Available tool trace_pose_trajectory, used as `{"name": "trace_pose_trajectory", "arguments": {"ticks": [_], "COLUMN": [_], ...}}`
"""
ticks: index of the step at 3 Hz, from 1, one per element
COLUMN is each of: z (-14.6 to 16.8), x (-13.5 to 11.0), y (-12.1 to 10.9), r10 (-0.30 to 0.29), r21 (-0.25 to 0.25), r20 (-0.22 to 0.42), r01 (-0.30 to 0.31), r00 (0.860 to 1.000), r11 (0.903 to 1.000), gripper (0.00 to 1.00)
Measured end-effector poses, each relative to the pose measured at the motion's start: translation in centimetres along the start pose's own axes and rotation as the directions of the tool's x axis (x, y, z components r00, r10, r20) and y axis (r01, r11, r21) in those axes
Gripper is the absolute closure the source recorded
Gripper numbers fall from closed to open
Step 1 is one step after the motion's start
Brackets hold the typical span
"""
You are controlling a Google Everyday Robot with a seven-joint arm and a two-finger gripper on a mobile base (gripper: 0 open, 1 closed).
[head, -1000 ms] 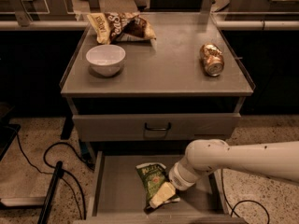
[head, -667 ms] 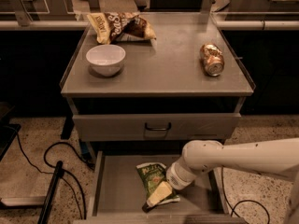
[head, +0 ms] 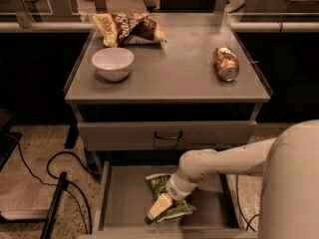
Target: Pick green jalapeno chip bag from middle drawer and place on counter
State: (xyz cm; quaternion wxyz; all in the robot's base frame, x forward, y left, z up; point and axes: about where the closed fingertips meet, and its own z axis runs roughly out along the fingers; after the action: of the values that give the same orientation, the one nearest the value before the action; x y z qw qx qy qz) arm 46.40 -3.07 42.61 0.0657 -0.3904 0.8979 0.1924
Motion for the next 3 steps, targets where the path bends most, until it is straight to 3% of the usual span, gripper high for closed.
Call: {"name": "trace_pose_trajectory", "arguments": {"ticks": [2, 3], "z": [1.6, 2.1], "x": [0.3, 1.4], "y": [-1.2, -3.4], "r10": [0.018, 0.051], "r21": [0.006, 0.027], "r20": [-0.009, -0.019], "r01": [-0.018, -0.051], "r00": [1.000, 0.999], "r11": [0.9998, 0.9983], "gripper": [0.00, 0.00]}}
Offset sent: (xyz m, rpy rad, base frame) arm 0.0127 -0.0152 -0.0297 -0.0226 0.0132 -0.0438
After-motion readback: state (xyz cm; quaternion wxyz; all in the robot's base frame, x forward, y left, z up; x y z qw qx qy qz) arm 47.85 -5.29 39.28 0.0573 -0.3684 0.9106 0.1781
